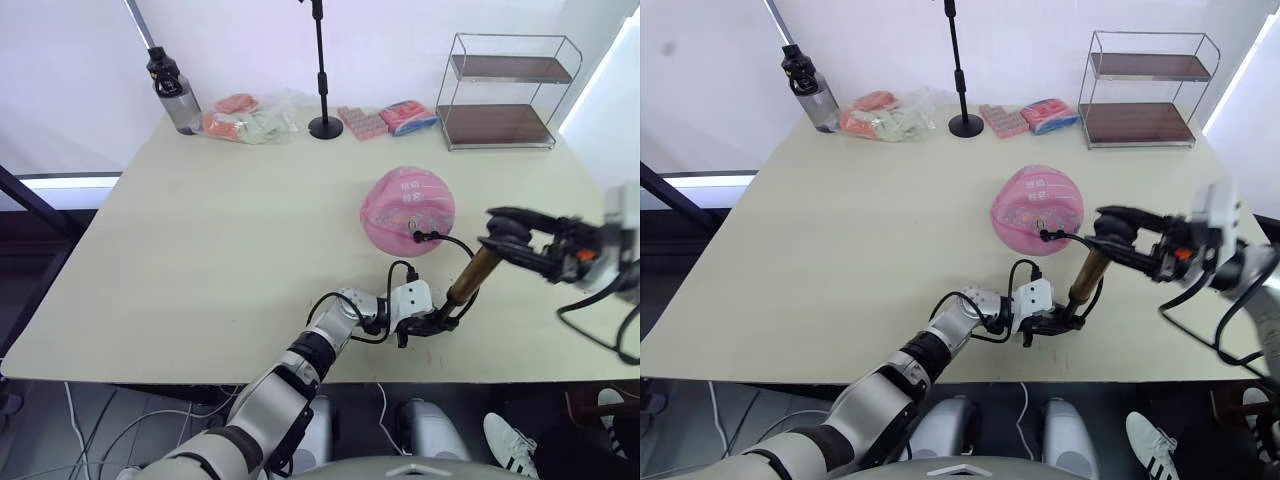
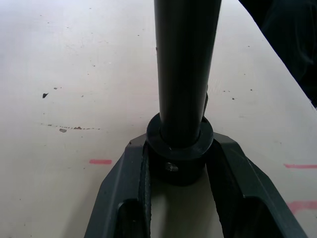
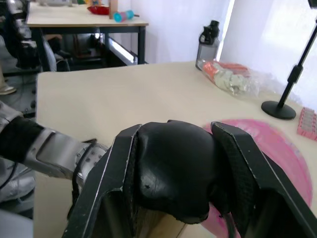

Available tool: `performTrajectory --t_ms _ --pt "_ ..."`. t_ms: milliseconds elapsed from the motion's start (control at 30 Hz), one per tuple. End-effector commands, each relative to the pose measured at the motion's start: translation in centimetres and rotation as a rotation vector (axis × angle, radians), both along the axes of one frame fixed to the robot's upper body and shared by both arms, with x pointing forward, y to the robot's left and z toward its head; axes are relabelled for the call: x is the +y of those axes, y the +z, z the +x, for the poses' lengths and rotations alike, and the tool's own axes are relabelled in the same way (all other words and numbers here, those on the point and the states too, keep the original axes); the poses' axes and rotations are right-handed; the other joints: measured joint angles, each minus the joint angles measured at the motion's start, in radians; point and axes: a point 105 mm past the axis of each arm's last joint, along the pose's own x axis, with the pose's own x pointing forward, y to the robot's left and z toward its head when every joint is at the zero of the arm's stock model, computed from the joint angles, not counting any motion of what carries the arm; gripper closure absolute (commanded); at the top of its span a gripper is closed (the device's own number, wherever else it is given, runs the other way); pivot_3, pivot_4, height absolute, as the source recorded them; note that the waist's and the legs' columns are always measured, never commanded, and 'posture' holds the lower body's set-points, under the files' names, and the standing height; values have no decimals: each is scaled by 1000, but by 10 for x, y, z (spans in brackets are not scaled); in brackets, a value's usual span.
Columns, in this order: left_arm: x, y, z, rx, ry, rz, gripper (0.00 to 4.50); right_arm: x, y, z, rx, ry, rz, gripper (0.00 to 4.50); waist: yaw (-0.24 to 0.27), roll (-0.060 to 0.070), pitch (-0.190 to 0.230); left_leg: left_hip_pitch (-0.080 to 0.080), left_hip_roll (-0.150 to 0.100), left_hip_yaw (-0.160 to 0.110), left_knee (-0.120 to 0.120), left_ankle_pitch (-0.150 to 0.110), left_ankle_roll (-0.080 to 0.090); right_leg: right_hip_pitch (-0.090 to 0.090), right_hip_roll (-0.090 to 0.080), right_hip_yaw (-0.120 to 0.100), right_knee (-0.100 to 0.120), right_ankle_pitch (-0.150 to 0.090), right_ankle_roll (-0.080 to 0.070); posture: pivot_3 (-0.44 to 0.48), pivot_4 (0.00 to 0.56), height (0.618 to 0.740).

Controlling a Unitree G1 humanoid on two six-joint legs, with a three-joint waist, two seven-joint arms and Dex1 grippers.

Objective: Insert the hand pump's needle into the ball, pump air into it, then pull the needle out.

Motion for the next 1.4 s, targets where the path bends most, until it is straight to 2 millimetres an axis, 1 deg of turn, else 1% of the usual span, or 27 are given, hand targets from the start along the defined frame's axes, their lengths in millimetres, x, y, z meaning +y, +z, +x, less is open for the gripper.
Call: performTrajectory --t_ms 33,100,167,233,300,400,433,467,533,633,700,733,800,867,1000,1067,1133,1267,1333,1400 --pt "11 -25 -10 63 -4 93 3386 2 -55 -2 129 -10 -101 2847 0 2 -1 0 0 1 0 0 0 0 -1 1 0 0 0 0 150 740" --pt "11 -25 -10 62 -3 93 3386 4 -67 -3 130 -8 -110 2847 -1 0 -3 1 0 2 0 0 0 0 -1 2 0 0 0 0 150 740" --pt "11 -25 -10 61 -2 93 3386 7 -80 -4 123 -12 -124 2847 -1 0 -3 2 0 2 0 0 0 1 0 1 0 0 0 0 150 740" --pt "11 -25 -10 61 0 93 3386 9 -89 -6 122 -12 -126 2847 -1 0 -3 3 0 1 0 0 0 2 0 1 0 0 0 0 150 740" --pt "11 -25 -10 62 0 93 3386 10 -90 -7 107 -1 -136 2847 -2 1 -4 6 0 2 0 0 0 4 0 1 0 0 0 0 150 740" --pt "11 -25 -10 63 -1 94 3386 11 -83 -7 83 3 -123 2847 -2 1 -3 11 1 2 -1 0 0 9 0 1 0 -3 -3 0 150 740" --pt "11 -25 -10 62 -2 94 3386 11 -76 -6 66 3 -107 2847 -2 1 -3 11 1 2 -1 0 0 9 0 1 0 -3 -3 0 150 740" --pt "10 -25 -11 63 -3 94 3386 11 -62 -4 34 14 -96 2847 -2 1 -3 11 1 2 -1 0 0 9 0 1 0 -3 -3 0 150 740" --pt "10 -25 -11 65 -4 94 3386 10 -43 -4 -9 30 -82 2847 -1 2 -3 11 2 2 -1 0 0 9 0 1 0 -2 -3 0 150 740" --pt "10 -25 -11 67 -3 93 3386 3 -1 1 -85 28 -39 2847 0 6 1 9 1 2 -1 0 0 8 0 2 -1 -2 -4 0 150 740" --pt "10 -25 -11 68 -3 93 3386 1 16 1 -105 30 -18 2847 1 10 5 8 0 2 -1 0 0 7 -2 2 -1 -2 -3 0 150 740" --pt "10 -25 -11 68 -3 94 3387 -1 24 1 -114 33 -15 2847 1 11 7 6 -1 2 -1 0 0 5 -2 2 -1 -2 -3 0 150 740" --pt "10 -25 -11 67 -6 94 3387 -5 48 -3 -130 46 -2 2847 1 12 7 -1 -2 2 0 0 0 -1 -3 2 -1 0 0 0 150 740" --pt "10 -25 -11 66 -7 94 3387 -7 67 -7 -135 65 36 2847 2 13 8 -3 -2 2 0 0 0 -3 -3 1 -1 0 0 0 150 740" --pt "10 -25 -11 66 -8 93 3387 -9 89 -13 -146 77 44 2847 2 12 9 -4 -2 1 0 0 0 -3 -5 0 -1 0 0 0 150 740" --pt "10 -25 -11 67 -8 93 3387 -12 105 -16 -175 75 43 2847 2 13 9 -4 -2 1 0 0 0 -3 -5 0 -1 0 0 0 150 740" --pt "10 -25 -11 67 -9 93 3387 -13 118 -18 -192 76 41 2847 2 14 10 -4 -3 2 0 0 0 -3 -5 0 -1 0 1 0 150 740" --pt "10 -25 -11 66 -10 93 3387 -16 137 -20 -215 77 43 2847 2 14 12 -4 -2 1 0 0 0 -3 -5 0 -1 0 0 0 150 740" --pt "10 -25 -11 67 -9 92 3387 -17 140 -20 -217 74 34 2847 2 16 14 -6 -3 2 0 0 0 -5 -6 1 -1 0 1 0 150 740" --pt "10 -26 -12 68 -8 91 3387 -17 133 -18 -193 71 21 2847 2 15 15 -7 -3 3 0 0 0 -6 -6 1 -1 0 1 0 150 740"
